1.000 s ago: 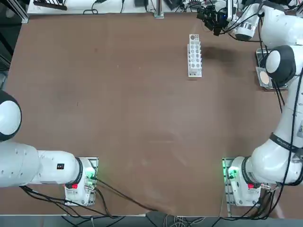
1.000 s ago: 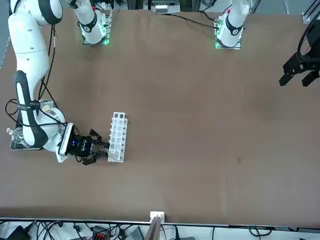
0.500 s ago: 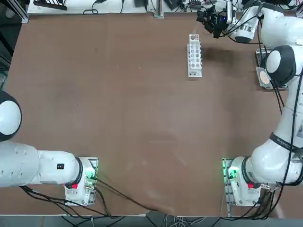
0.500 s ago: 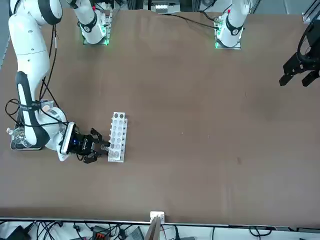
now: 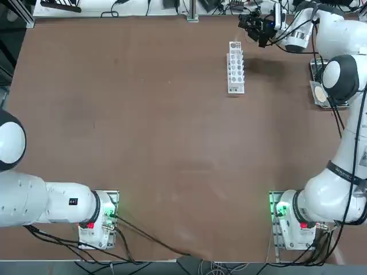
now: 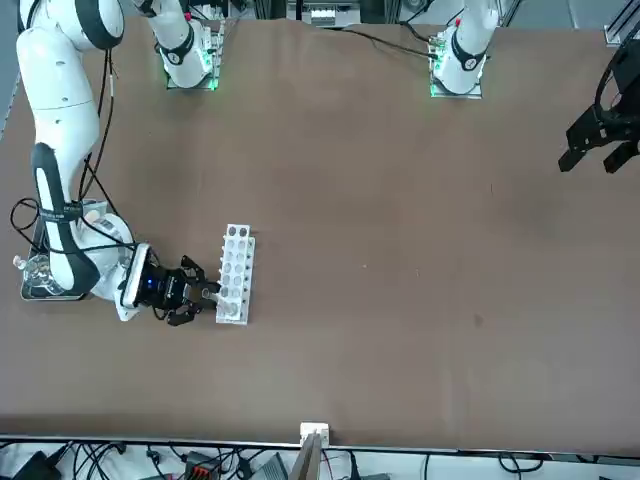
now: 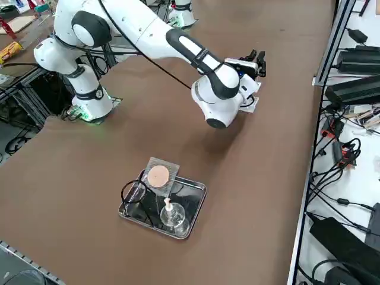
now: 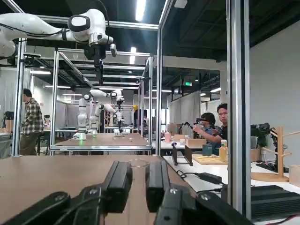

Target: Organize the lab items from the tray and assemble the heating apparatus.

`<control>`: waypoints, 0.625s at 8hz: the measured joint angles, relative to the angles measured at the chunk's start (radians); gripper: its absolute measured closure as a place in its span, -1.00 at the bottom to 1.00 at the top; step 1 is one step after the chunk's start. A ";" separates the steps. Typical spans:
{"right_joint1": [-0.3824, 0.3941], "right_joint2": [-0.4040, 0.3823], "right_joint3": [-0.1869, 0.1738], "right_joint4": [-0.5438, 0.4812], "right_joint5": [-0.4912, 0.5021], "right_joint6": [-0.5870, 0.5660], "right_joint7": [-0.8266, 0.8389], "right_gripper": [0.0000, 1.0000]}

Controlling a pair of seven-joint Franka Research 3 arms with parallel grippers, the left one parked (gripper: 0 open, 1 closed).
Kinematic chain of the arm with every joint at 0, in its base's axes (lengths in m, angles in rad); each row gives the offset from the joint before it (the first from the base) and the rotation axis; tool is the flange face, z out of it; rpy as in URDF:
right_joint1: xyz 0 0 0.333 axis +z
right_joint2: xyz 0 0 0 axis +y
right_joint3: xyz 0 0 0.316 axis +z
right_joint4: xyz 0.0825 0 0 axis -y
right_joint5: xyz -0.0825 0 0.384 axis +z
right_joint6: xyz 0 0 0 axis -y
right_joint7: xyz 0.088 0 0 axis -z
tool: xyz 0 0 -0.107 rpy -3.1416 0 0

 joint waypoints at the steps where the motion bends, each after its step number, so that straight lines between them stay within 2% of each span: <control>1: 0.000 0.000 0.000 -0.002 -0.003 0.000 0.000 0.54; 5: 0.000 0.000 0.000 -0.008 -0.033 0.008 -0.003 0.54</control>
